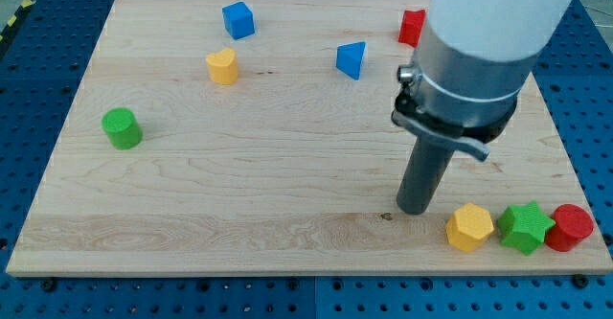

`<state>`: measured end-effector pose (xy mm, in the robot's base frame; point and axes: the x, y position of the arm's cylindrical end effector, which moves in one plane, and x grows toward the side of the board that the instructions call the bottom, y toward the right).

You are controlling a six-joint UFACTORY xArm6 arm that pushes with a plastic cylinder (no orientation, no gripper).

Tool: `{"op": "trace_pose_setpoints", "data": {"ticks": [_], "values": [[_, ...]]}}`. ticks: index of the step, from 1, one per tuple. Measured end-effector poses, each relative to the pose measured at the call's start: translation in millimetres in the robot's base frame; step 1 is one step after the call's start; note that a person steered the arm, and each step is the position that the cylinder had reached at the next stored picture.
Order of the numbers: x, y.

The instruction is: Place the yellow hexagon to the left of the green star

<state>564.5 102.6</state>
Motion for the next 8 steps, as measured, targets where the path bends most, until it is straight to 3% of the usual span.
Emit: {"op": "trace_pose_setpoints", "data": {"ticks": [1, 6, 7, 8], "values": [[26.3, 0.0], [32.0, 40.8], [32.0, 35.3], [28.1, -8.2]]}}
